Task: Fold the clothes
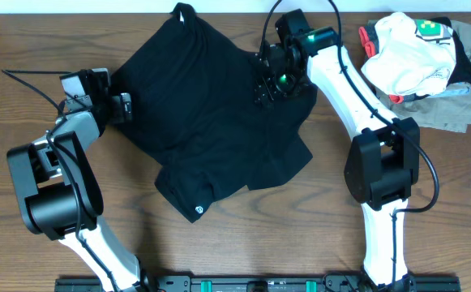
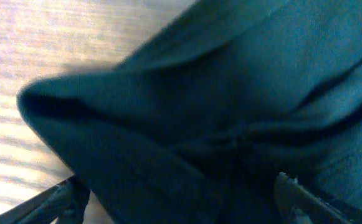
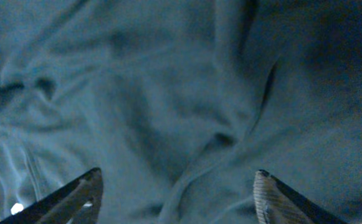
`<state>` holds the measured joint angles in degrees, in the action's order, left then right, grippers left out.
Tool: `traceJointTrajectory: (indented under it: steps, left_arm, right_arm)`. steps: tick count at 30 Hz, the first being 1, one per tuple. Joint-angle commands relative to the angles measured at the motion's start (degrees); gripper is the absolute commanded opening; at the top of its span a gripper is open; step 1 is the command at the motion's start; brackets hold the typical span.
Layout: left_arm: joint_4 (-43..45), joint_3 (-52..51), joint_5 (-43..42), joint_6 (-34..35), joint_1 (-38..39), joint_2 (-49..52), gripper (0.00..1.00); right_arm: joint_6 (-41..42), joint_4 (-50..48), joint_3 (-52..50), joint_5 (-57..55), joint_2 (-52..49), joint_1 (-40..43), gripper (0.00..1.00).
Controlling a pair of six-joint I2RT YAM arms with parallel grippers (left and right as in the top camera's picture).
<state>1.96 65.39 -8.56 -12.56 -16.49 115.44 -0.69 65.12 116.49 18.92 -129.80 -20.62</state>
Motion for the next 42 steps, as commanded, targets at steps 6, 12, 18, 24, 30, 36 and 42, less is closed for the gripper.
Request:
traceJointTrajectory:
  steps: [6,12,18,24,30,36,42]
  left_arm:
    - [1.68,0.33,4.66,-0.96,-0.26,0.9,0.52]
    - [1.9,0.33,6.29,4.87,-0.52,0.9,0.2]
    - [0.17,0.33,6.27,9.11,-0.79,0.17,0.06]
    - [-4.02,0.33,6.73,11.39,-1.09,-4.87,0.06]
    - [-5.14,0.33,6.73,11.39,-2.21,-10.47,0.06]
    - [-5.73,0.33,6.71,11.39,-3.23,-12.74,0.06]
    - [-6.67,0.33,6.71,11.39,-3.28,-12.81,0.06]
  right_arm:
    - [-1.79,8.55,-0.02,1.66,0.96,-2.62,0.44]
    - [-3.26,17.31,-0.04,1.46,0.96,-5.75,0.34]
    - [-1.68,17.18,-5.03,-0.57,0.96,-8.2,0.15]
    - [1.68,13.79,-12.7,-2.4,0.96,-8.44,0.02]
    - [4.22,7.02,-19.69,-3.3,0.96,-8.13,0.02]
    - [8.22,-2.23,-28.74,-7.15,0.96,-5.64,0.01]
    - [8.39,-10.05,-32.85,-9.55,0.94,0.81,0.02]
